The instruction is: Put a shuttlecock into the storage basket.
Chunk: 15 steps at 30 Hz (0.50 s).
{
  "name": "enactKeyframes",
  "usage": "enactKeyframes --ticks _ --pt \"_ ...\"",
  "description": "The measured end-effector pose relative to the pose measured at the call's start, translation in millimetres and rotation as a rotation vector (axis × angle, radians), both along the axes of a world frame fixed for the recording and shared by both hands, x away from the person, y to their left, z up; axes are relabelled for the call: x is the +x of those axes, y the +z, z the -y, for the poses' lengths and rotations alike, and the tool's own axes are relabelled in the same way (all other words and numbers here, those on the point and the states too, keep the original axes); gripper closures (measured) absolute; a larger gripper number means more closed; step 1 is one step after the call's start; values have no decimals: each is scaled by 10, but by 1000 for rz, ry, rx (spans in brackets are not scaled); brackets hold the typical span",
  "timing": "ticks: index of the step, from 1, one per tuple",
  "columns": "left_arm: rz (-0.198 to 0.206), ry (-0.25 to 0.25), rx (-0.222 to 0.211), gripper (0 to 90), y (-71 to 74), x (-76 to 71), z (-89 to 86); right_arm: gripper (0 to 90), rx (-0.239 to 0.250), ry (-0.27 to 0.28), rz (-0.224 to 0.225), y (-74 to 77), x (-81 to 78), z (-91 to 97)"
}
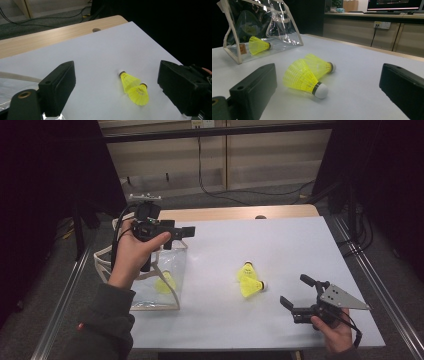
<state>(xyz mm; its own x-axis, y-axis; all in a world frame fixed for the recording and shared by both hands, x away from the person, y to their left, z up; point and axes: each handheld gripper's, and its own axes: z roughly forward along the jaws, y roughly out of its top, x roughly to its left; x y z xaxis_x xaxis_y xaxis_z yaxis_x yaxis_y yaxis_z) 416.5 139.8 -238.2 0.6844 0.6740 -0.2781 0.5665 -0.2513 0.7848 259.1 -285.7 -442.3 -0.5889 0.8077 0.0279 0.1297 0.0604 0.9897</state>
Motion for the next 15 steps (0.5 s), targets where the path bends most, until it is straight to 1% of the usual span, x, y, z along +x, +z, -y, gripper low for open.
enactKeyframes --ticks 3,7,14,15 --pt "0 -10 -3 148 -11 -9 47 12 5 -4 3 6 -14 7" --pt "8 -22 -8 145 -35 -33 109 11 -3 -4 -1 4 -19 10" --pt "6 -45 -13 139 -84 -73 192 11 -3 -4 1 2 -14 4" --pt "15 -48 -13 139 -84 -86 203 11 -2 -5 1 2 -14 5"
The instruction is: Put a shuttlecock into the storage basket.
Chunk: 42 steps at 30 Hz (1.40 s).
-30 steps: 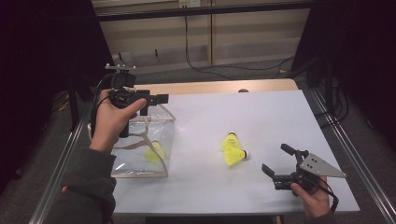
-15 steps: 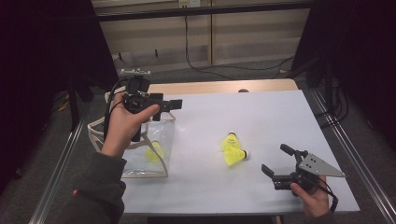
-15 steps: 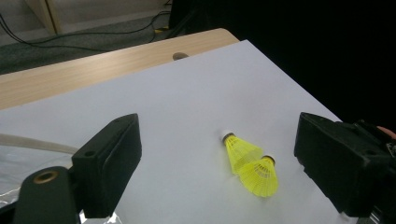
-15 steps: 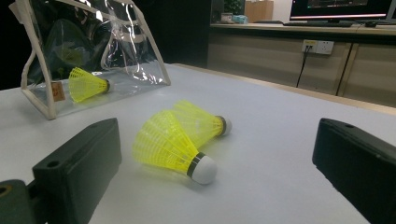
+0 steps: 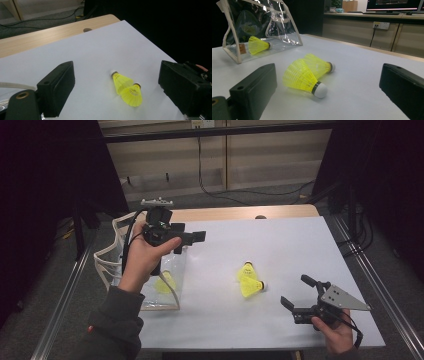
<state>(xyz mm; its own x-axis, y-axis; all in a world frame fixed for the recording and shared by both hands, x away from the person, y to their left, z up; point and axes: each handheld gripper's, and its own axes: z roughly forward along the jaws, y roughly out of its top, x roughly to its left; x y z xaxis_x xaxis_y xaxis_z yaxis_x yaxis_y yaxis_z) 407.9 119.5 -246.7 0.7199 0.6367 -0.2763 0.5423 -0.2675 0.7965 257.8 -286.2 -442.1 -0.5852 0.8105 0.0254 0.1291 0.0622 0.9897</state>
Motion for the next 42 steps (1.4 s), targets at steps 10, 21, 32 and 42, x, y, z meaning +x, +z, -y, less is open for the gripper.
enactKeyframes --ticks 10,21,32,42 --pt "-3 -31 -10 134 -76 -47 120 11 -3 -2 -5 -7 9 1" --pt "3 -57 -24 134 -200 -133 255 12 1 -5 3 3 -18 20" --pt "3 -92 -17 130 -348 -178 380 12 -2 -10 3 -1 -34 40" --pt "-3 -102 -22 129 -495 -197 486 12 -2 -8 0 0 -38 34"
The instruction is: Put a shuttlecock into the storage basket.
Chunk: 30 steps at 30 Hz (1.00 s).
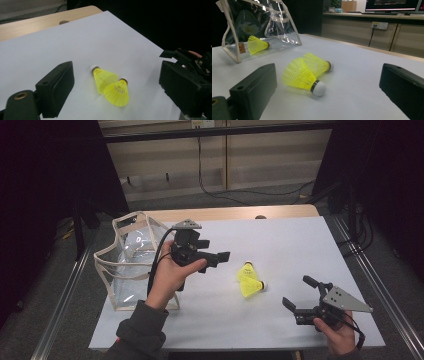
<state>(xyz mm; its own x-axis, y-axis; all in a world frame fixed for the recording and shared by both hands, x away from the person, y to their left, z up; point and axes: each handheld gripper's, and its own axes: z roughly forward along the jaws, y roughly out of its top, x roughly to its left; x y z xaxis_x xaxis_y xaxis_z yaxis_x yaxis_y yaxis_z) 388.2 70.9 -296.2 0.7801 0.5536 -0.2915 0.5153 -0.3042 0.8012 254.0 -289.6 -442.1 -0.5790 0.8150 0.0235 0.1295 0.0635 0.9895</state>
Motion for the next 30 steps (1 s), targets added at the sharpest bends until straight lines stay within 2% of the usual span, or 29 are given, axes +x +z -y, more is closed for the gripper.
enactKeyframes --ticks 17,30 --pt "-1 -20 11 122 -182 -51 78 11 -3 4 1 -2 -7 2" --pt "-11 -53 17 118 -349 -119 111 11 1 6 3 1 13 -5"
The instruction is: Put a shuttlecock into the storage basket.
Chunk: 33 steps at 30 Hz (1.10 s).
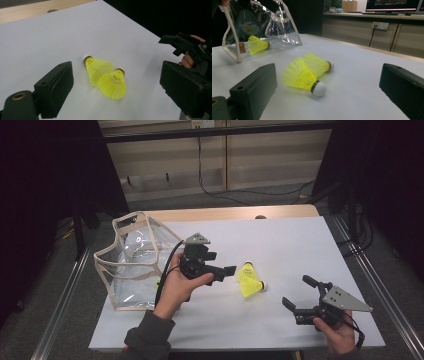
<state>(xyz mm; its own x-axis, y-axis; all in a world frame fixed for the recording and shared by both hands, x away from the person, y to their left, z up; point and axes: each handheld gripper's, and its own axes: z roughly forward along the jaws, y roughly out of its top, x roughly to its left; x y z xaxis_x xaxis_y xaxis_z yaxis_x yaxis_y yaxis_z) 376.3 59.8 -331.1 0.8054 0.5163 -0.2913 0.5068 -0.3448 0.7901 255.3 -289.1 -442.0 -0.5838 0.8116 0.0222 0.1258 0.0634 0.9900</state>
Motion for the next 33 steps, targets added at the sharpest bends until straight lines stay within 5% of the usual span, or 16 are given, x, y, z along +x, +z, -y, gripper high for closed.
enactKeyframes --ticks 33 --pt "-2 -63 54 87 -410 -74 180 12 -5 -2 -1 -2 -2 18"
